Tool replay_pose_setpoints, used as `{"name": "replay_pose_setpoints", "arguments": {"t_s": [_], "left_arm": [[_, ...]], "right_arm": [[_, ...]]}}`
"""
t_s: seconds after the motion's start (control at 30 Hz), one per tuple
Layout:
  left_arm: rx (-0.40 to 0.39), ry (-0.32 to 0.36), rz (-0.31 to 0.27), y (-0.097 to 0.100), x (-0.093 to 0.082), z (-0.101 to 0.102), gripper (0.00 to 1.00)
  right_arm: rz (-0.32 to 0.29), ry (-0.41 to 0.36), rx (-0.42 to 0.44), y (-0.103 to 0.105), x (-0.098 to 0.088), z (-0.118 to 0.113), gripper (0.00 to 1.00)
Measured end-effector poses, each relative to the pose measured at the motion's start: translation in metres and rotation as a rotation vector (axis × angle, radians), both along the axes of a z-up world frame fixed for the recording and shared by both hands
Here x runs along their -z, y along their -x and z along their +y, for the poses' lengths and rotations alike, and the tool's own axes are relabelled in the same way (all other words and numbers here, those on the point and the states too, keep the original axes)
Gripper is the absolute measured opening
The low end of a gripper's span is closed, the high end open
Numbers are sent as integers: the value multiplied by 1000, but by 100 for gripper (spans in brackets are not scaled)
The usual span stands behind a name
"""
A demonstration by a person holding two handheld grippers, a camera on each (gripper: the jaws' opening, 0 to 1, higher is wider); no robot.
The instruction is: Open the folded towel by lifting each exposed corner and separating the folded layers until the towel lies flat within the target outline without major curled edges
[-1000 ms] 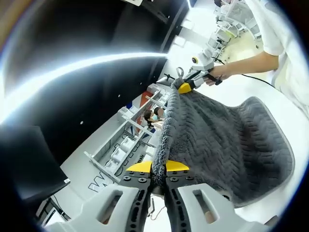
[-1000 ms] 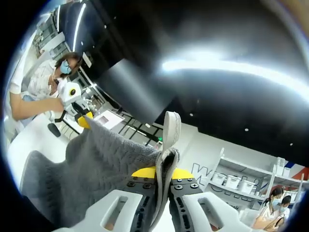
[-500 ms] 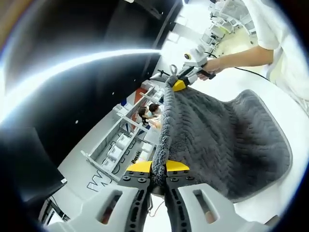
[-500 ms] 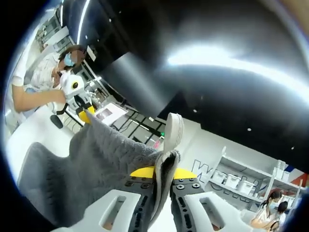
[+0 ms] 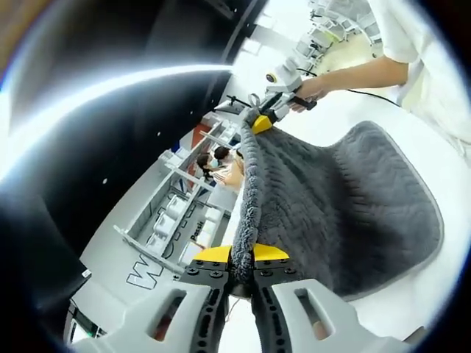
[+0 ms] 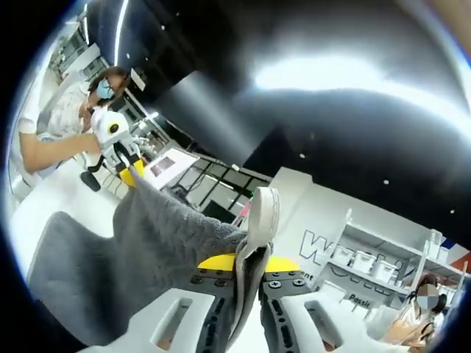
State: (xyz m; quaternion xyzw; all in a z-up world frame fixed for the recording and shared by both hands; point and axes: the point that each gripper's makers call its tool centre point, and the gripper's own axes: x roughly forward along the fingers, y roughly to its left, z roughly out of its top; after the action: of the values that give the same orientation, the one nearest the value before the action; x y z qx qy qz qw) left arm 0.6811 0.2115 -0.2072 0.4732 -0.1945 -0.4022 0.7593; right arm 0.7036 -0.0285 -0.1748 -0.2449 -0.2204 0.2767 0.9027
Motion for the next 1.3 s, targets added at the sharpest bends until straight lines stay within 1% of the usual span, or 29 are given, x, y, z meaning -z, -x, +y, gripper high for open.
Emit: {"name": "replay_pose_setpoints", "arguments": {"t_s": [0.2, 0.23, 0.27, 0.3, 0.33, 0.4, 0.47, 0.53, 0.63, 0.8, 0.93, 1.0, 1.1, 1.13, 1.17, 1.3], "left_arm": [[-9, -26, 3, -4, 7, -2, 7], [-9, -26, 6, -5, 8, -3, 7], [-10, -28, 8, -6, 9, -3, 7], [-12, -30, 9, -7, 10, -2, 7], [-17, -35, 8, -9, 12, -2, 7], [-21, -37, 10, -10, 13, -1, 7], [-13, -34, 15, -9, 13, -2, 7], [-13, -33, 12, -10, 13, -3, 7], [-27, -47, 0, -12, 14, -5, 8], [-21, -44, 3, -12, 15, -8, 8], [-24, -46, 4, -17, 20, -10, 8], [-36, -51, -4, -22, 23, -10, 8], [-34, -45, 19, -25, 27, -11, 8], [-34, -54, 16, -25, 29, -12, 8], [-41, -65, 15, -26, 30, -11, 8], [-37, -64, 36, -27, 35, -13, 8]], "right_arm": [[25, -4, -7, -4, 8, -1, 3], [34, -18, -16, -5, 9, -1, 3], [47, -43, -34, -4, 9, 0, 2], [75, -84, -62, -3, 9, 0, 2], [85, -98, -68, -4, 9, -1, 3], [81, -89, -62, -6, 10, -4, 3], [65, -58, -44, -8, 14, -4, 3], [76, -58, -40, -10, 16, -4, 3], [108, -81, -44, -13, 20, -6, 3], [113, -79, -37, -16, 24, -11, 3], [120, -82, -44, -17, 26, -11, 3], [119, -80, -58, -18, 29, -9, 3], [134, -78, -60, -21, 35, -7, 3], [136, -79, -58, -23, 36, -8, 3], [148, -101, -67, -24, 39, -10, 3], [166, -101, -54, -29, 47, -11, 3]]}}
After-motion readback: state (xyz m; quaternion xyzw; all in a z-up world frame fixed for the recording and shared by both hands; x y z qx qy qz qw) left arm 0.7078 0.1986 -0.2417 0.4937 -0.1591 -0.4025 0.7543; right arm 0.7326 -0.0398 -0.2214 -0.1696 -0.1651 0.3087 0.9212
